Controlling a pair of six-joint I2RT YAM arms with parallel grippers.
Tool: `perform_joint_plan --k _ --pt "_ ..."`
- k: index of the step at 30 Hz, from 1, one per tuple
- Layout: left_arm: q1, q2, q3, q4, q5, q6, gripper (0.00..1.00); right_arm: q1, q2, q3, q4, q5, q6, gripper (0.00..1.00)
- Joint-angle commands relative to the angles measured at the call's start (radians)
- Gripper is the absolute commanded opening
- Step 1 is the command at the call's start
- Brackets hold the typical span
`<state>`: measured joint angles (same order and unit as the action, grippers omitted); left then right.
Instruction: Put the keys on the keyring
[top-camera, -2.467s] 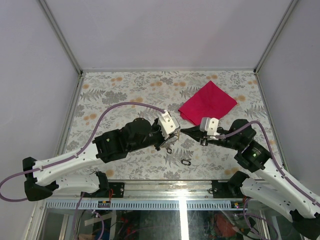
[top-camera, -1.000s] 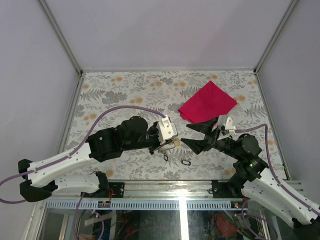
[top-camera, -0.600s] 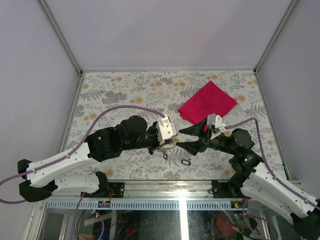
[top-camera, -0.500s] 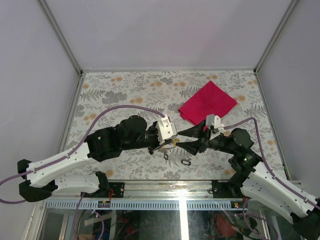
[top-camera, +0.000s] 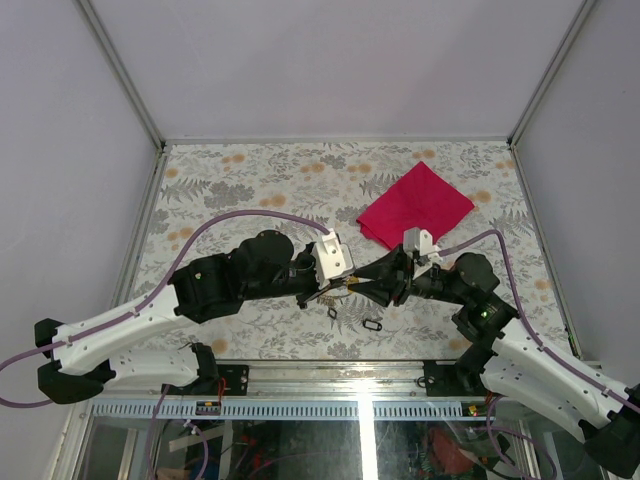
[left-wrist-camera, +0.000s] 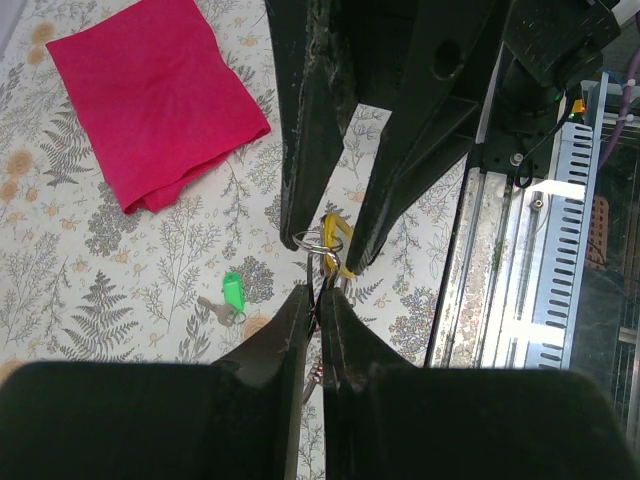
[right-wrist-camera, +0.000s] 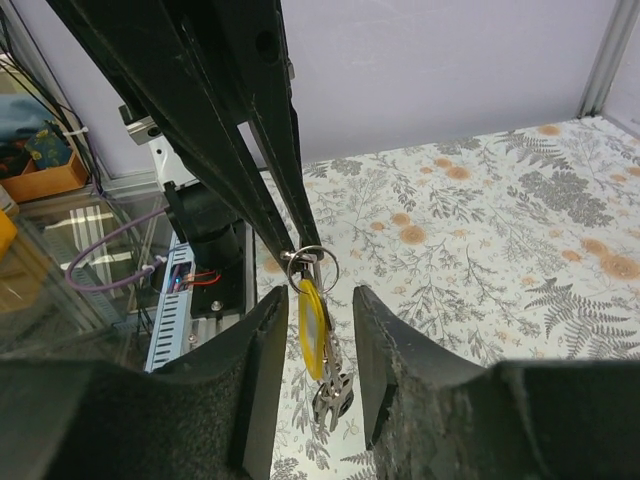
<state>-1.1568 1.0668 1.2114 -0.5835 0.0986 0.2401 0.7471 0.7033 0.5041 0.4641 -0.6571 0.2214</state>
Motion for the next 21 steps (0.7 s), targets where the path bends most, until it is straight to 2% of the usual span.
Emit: perform_joint_plan --k 1,3,8,15,21 --pt "-0.003 -0.009 0.031 0.034 0.018 -0.001 0.00 0.000 -0.001 0.050 0.089 -0.021 0.012 0.41" --pt "-0.002 -0.009 0.030 0.031 0.016 0.000 0.00 0.001 -0.001 0.049 0.096 -0.023 0.016 0.42" --pt "-0.002 -0.009 0.030 0.031 0.017 -0.001 0.00 0.001 0.000 0.049 0.108 -0.033 0.024 0.31" --pt "-0.003 -0.009 0.030 0.025 0.020 -0.005 0.00 0.001 -0.015 0.052 0.091 -0.039 -0.009 0.10" --pt "-0.002 -0.009 0.033 0.017 0.027 -0.010 0.00 0.001 -0.050 0.087 -0.027 -0.035 -0.135 0.05"
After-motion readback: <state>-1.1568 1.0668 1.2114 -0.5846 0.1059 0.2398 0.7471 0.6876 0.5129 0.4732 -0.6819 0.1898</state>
